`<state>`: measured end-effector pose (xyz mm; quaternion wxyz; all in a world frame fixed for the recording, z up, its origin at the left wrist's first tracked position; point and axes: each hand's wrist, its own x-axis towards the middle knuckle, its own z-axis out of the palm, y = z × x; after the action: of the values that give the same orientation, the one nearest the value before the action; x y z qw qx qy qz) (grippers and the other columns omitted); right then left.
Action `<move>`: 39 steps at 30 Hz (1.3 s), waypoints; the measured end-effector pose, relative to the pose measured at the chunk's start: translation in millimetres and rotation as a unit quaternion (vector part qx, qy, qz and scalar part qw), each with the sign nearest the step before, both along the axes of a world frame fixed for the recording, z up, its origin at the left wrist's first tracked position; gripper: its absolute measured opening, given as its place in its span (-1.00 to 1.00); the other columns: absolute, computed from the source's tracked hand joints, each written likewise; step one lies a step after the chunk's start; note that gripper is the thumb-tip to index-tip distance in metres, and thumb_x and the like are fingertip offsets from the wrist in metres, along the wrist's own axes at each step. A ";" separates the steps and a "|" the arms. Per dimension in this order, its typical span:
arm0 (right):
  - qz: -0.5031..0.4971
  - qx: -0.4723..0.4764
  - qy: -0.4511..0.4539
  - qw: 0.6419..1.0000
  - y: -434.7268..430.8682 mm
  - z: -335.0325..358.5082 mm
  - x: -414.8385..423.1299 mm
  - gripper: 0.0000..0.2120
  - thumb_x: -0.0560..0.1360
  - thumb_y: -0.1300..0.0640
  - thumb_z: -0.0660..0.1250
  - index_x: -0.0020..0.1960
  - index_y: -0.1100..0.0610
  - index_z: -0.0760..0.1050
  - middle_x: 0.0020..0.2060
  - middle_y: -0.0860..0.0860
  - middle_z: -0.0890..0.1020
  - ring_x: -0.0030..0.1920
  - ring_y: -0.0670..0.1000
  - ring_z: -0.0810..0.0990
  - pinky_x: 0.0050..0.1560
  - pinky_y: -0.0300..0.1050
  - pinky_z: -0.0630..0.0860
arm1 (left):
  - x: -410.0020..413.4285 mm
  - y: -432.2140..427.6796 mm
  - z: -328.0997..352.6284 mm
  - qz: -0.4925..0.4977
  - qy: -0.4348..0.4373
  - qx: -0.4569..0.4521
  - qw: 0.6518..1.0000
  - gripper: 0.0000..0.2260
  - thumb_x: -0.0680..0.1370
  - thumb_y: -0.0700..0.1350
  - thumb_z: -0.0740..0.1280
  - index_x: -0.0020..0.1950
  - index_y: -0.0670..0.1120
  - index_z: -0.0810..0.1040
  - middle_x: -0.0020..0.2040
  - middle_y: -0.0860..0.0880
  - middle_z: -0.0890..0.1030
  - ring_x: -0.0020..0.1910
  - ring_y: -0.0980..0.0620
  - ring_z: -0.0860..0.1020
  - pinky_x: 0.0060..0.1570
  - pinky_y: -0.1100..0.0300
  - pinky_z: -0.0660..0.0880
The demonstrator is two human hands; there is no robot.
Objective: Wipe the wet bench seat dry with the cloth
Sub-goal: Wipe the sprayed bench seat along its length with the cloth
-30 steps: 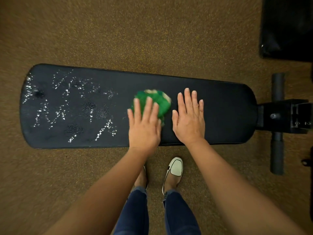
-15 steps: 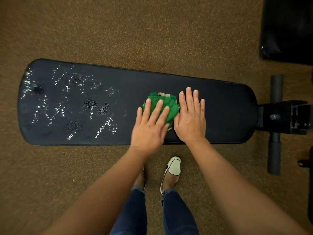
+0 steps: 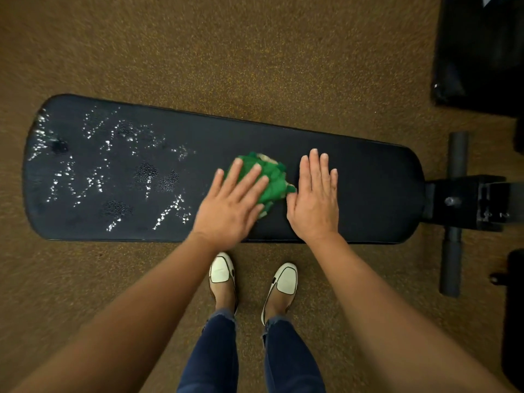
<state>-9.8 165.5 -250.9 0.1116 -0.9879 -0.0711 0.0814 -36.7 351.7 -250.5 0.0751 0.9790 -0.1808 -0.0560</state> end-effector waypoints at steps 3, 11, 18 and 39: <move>-0.001 -0.023 0.007 1.000 1.1 -1.6 0.6 -0.41 0.60 -0.04 -0.07 0.54 0.25 0.04 0.54 0.19 0.05 0.55 0.17 -0.04 0.51 0.17 -0.05 | 27.7 -1.7 -1.8 0.177 0.003 -0.002 0.984 -0.52 0.62 0.05 0.06 0.50 -0.12 0.23 0.52 -0.13 0.20 0.51 -0.29 0.00 0.43 -0.25 0.00; 0.017 -0.038 0.007 0.999 1.2 2.6 3.0 -0.36 0.49 0.02 -0.04 0.52 0.25 0.12 0.53 0.22 0.10 0.54 0.21 0.01 0.48 0.26 -0.07 | -32.4 -25.5 1.7 0.081 0.028 -0.032 0.996 -0.51 0.62 0.07 0.05 0.52 -0.10 0.21 0.54 -0.10 0.17 0.53 -0.23 0.00 0.44 -0.22 0.04; 0.042 -0.023 0.009 0.999 13.4 2.2 12.4 -0.40 0.54 0.02 -0.07 0.52 0.26 0.11 0.53 0.20 0.09 0.54 0.18 -0.01 0.50 0.19 -0.06 | -1.8 -41.6 -1.7 0.351 0.021 -0.045 0.935 -0.50 0.61 0.01 0.07 0.50 -0.18 0.21 0.53 -0.17 0.17 0.51 -0.28 0.01 0.44 -0.21 -0.04; 0.061 -0.030 0.014 0.998 34.8 2.1 18.0 -0.39 0.59 -0.05 -0.08 0.54 0.24 0.07 0.55 0.18 0.06 0.55 0.16 -0.05 0.51 0.15 -0.10 | 4.2 39.3 0.6 0.294 0.026 -0.016 0.955 -0.48 0.61 0.02 -0.01 0.49 -0.23 0.19 0.54 -0.17 0.15 0.52 -0.23 -0.01 0.47 -0.15 -0.06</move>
<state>8.1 200.3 -248.9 0.0779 -0.9834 -0.1267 0.1037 -32.6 391.0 -249.9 0.1085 0.9858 0.1164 -0.0539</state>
